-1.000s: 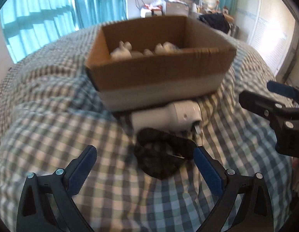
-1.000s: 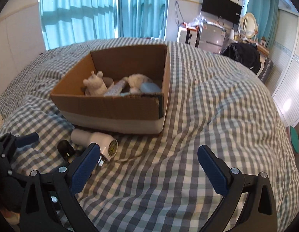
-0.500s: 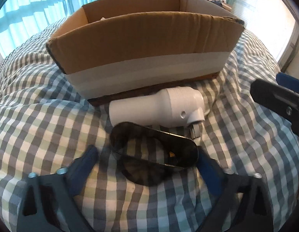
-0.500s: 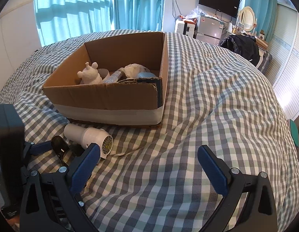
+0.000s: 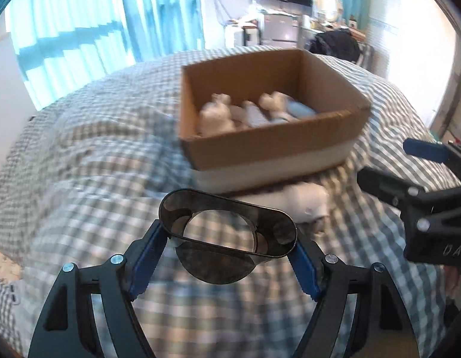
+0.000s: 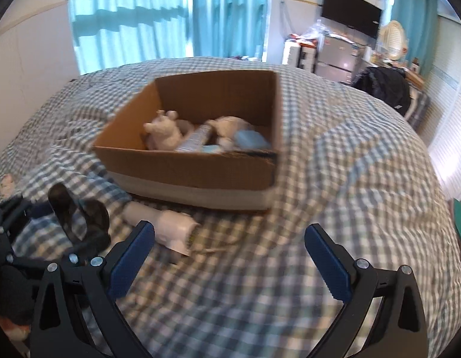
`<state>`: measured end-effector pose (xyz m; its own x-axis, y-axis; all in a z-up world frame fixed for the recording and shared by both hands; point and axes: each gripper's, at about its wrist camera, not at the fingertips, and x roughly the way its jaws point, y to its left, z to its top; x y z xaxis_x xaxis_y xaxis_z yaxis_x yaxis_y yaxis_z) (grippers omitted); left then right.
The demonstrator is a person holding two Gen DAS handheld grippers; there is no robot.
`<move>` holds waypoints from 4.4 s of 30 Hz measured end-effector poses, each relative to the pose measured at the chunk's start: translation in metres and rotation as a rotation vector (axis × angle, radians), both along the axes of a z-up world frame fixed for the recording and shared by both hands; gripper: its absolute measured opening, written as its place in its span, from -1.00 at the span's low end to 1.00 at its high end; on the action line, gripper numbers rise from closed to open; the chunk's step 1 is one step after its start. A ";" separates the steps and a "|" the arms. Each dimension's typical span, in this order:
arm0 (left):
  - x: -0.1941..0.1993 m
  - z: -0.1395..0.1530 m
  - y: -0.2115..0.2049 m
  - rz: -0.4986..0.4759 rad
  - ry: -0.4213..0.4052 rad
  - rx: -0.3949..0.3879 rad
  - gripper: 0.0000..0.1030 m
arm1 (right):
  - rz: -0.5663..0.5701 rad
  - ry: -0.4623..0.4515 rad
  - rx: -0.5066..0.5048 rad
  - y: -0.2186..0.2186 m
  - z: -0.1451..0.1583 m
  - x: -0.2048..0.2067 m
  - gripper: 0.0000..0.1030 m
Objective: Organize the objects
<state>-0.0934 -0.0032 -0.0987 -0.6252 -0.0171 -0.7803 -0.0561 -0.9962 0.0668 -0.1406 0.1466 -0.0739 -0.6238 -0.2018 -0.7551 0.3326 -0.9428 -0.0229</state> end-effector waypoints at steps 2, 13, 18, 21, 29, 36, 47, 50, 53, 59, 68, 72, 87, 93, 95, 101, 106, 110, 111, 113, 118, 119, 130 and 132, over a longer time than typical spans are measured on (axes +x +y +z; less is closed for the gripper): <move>-0.001 0.006 -0.016 0.036 0.013 -0.021 0.55 | 0.020 -0.008 0.023 -0.015 -0.003 -0.004 0.96; -0.026 -0.009 -0.055 0.106 -0.018 0.009 0.55 | 0.227 -0.127 0.111 -0.081 -0.053 -0.032 0.90; -0.026 -0.013 -0.058 0.110 -0.032 0.018 0.55 | 0.251 -0.171 0.135 -0.092 -0.071 -0.045 0.86; -0.025 -0.015 -0.058 0.112 -0.034 0.026 0.55 | 0.253 -0.201 0.141 -0.094 -0.081 -0.047 0.85; -0.024 -0.014 -0.058 0.113 -0.034 0.012 0.55 | 0.234 -0.230 0.199 -0.096 -0.094 -0.043 0.20; -0.014 -0.008 -0.049 0.093 -0.028 0.018 0.55 | 0.203 -0.224 0.166 -0.082 -0.078 -0.016 0.00; 0.008 0.007 -0.028 0.037 -0.017 0.073 0.55 | 0.118 -0.098 0.094 -0.038 -0.008 0.036 0.00; 0.015 0.017 -0.023 0.018 -0.001 0.091 0.55 | 0.099 -0.060 0.094 -0.025 0.012 0.044 0.00; 0.020 0.032 -0.017 -0.008 0.021 0.094 0.55 | 0.086 -0.019 0.108 -0.017 0.035 0.053 0.00; 0.017 0.079 -0.013 -0.045 0.085 0.117 0.55 | 0.076 0.084 0.097 -0.012 0.090 0.063 0.00; -0.034 0.148 -0.014 -0.079 0.180 0.128 0.55 | 0.070 0.219 0.075 -0.027 0.168 0.027 0.00; -0.070 0.159 -0.015 -0.075 0.215 0.088 0.55 | 0.069 0.243 0.050 -0.037 0.185 -0.007 0.00; -0.204 0.072 0.004 -0.148 0.107 0.082 0.55 | 0.040 0.099 0.023 -0.051 0.106 -0.148 0.00; -0.221 0.028 0.011 -0.173 0.035 0.106 0.55 | 0.033 0.015 0.051 -0.045 0.058 -0.176 0.00; -0.220 0.019 0.014 -0.194 0.024 0.093 0.55 | 0.030 -0.012 0.052 -0.041 0.043 -0.179 0.00; -0.212 0.002 0.025 -0.239 0.001 0.058 0.55 | 0.032 -0.075 0.061 -0.041 0.014 -0.185 0.00; -0.210 -0.003 0.025 -0.235 -0.015 0.057 0.55 | 0.016 -0.110 0.007 -0.034 0.007 -0.186 0.01; -0.216 -0.002 0.026 -0.235 -0.038 0.065 0.63 | 0.013 -0.096 0.003 -0.032 0.016 -0.181 0.04; -0.217 -0.001 0.026 -0.225 -0.042 0.060 0.76 | 0.016 -0.090 0.006 -0.033 0.019 -0.179 0.09; -0.213 0.003 0.026 -0.199 -0.038 0.039 0.83 | 0.011 -0.072 0.011 -0.033 0.029 -0.177 0.30; -0.204 0.030 0.024 -0.192 0.000 0.048 0.84 | -0.024 -0.029 -0.014 -0.026 0.059 -0.167 0.42; -0.199 0.040 0.022 -0.187 0.014 0.059 0.84 | -0.035 -0.010 -0.013 -0.025 0.069 -0.164 0.50; -0.134 0.157 0.001 -0.137 0.212 0.096 0.95 | -0.079 0.223 -0.047 -0.009 0.190 -0.087 0.77; -0.121 0.180 0.002 -0.138 0.253 0.095 0.96 | -0.084 0.261 -0.052 -0.008 0.210 -0.069 0.78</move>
<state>-0.2149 -0.0014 0.0817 -0.7914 0.1470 -0.5933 -0.1845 -0.9828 0.0026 -0.2097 0.1388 0.1359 -0.8120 -0.1756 -0.5567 0.2428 -0.9689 -0.0486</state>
